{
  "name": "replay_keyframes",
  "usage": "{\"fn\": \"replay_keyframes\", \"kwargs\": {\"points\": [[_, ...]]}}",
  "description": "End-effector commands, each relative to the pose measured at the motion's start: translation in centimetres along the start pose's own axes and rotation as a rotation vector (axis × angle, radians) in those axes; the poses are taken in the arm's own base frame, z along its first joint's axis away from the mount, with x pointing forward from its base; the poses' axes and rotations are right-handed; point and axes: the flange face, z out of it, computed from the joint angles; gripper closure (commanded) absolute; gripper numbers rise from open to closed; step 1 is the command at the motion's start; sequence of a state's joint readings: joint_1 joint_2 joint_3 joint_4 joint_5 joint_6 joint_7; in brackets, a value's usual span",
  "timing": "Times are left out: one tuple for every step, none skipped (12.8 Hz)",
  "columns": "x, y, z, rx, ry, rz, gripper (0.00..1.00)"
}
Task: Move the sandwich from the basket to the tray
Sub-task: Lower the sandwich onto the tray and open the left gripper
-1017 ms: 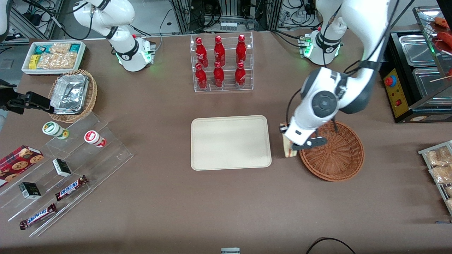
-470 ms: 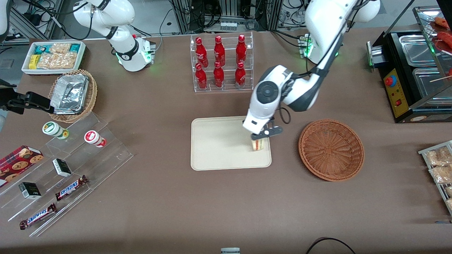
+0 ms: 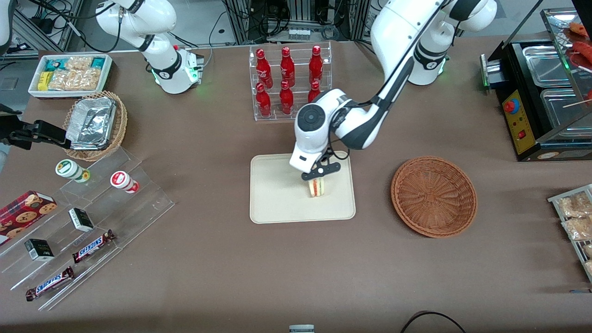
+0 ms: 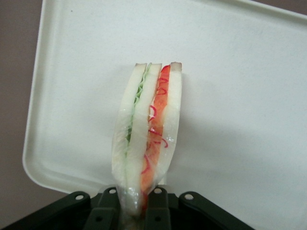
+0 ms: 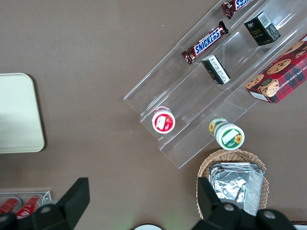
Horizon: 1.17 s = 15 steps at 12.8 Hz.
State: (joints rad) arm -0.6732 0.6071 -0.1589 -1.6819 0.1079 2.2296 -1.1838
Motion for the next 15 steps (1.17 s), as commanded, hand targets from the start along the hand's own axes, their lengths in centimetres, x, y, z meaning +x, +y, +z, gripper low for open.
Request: {"fn": "replay_keyframes", "kwargs": {"points": [[1.0,1.4,-0.1,-0.002,0.040,-0.028,1.00],[1.4,1.4,-0.4,-0.004,0.042,-0.024,1.00],[2.0,1.5,-1.0,-0.012,0.046,-0.031,1.00],[2.2,1.5,-1.2,-0.006,0.044,-0.032,1.00],[2.6,1.4,-1.0,-0.008,0.034,-0.040,1.00],[3.1,1.4,-1.0,-0.014,0.032,-0.052,1.00],[3.3,1.6,-1.0,-0.019,0.028,-0.065,1.00],[3.3,1.7,-0.7,-0.021,0.020,-0.072,1.00],[3.3,1.7,-0.1,-0.017,0.015,-0.073,1.00],[3.4,1.8,0.2,-0.016,0.013,-0.074,1.00],[3.5,2.0,0.6,-0.015,0.011,-0.077,0.96],[3.5,2.0,0.7,-0.017,0.002,-0.083,0.78],[3.4,2.1,0.8,-0.023,-0.012,-0.089,0.39],[3.4,2.0,0.8,-0.025,-0.016,-0.089,0.00],[3.5,2.1,0.5,-0.029,-0.015,-0.093,0.00]]}}
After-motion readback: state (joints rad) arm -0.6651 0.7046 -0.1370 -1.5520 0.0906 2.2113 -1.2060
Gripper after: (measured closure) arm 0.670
